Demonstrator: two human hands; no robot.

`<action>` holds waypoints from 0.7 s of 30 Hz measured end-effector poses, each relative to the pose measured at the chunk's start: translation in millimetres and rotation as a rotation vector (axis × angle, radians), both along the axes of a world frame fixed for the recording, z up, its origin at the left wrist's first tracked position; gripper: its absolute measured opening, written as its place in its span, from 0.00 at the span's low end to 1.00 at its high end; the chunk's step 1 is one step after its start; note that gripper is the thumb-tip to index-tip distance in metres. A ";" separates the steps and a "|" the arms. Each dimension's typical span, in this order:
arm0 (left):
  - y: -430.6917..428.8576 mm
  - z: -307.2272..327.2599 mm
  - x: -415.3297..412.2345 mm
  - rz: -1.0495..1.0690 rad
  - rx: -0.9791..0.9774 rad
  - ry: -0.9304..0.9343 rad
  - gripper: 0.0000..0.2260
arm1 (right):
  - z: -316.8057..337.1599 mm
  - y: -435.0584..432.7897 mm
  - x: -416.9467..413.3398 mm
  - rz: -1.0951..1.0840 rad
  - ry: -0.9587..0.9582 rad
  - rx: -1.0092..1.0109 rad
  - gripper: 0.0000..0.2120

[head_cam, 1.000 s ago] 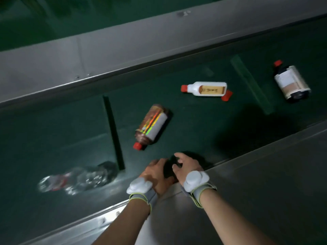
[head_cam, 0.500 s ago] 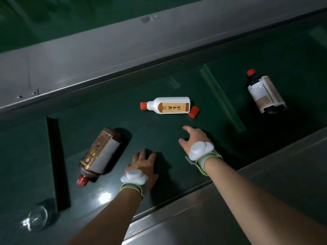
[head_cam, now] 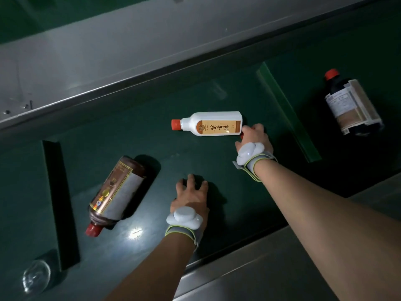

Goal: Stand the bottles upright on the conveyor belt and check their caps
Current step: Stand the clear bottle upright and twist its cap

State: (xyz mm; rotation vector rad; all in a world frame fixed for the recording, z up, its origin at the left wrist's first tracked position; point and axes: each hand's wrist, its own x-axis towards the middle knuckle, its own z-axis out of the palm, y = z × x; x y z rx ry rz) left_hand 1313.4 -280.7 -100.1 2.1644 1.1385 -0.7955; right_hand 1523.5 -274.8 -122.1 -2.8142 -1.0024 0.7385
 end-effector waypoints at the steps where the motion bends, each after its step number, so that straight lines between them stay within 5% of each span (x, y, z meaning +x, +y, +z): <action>1: 0.5 -1.3 -0.9 0.001 -0.002 -0.014 0.31 | -1.7 -2.6 -0.8 -0.005 -0.006 0.019 0.11; 9: 1.8 6.6 -34.8 0.026 -0.021 -0.101 0.26 | 20.3 -38.6 -72.8 -0.005 0.068 0.189 0.06; 21: -17.1 106.2 -255.5 0.261 0.105 -0.191 0.25 | 135.0 -14.1 -357.9 0.008 0.375 0.371 0.19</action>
